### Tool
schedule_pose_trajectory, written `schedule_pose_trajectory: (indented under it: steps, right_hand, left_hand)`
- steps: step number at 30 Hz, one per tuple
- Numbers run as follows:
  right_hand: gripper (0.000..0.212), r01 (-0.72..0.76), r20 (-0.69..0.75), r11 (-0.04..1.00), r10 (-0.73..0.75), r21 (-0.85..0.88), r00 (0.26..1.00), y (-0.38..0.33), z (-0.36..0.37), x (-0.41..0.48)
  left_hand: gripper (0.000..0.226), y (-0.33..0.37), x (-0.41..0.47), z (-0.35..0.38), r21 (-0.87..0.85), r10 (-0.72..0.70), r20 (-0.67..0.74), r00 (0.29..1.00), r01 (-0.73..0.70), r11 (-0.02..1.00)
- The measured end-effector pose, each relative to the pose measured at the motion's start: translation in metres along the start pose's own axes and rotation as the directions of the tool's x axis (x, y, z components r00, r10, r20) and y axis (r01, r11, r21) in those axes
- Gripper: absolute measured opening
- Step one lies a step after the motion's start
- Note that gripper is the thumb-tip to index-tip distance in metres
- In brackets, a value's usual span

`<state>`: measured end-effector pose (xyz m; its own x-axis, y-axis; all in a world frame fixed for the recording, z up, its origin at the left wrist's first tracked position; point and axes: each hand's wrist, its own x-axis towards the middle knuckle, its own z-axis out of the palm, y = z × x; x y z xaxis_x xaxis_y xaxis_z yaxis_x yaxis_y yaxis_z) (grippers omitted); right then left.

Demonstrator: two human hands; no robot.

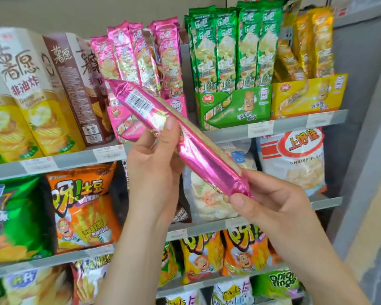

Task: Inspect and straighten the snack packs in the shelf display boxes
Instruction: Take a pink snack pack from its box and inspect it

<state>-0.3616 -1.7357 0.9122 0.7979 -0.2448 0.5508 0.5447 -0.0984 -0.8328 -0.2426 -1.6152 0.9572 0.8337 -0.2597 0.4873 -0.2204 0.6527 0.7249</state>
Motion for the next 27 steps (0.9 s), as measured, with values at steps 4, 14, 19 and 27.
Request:
schedule_pose_trajectory:
  steps: [4,14,19,27]
  right_hand:
    - [0.038,0.117,-0.17,0.973,-0.152,-0.199,0.974,0.004,0.006,0.0]
    - [0.045,0.312,-0.165,0.626,-0.585,-0.715,0.794,0.022,0.003,0.015]
    - [0.042,0.406,-0.069,0.735,-0.521,-0.543,0.851,0.022,-0.007,0.01]
    - [0.025,0.091,-0.213,0.984,-0.056,0.155,0.975,0.012,-0.008,0.005]
  left_hand:
    - [0.023,-0.014,-0.005,0.015,0.081,0.076,-0.024,0.997,-0.074,0.994]
    - [0.041,-0.026,-0.043,0.031,0.366,0.039,0.134,0.99,-0.086,0.927]
    - [0.03,-0.02,-0.042,0.026,0.258,-0.044,0.051,0.998,0.03,0.966]
    - [0.037,-0.022,-0.037,0.027,0.2,-0.005,0.105,0.994,-0.016,0.98]
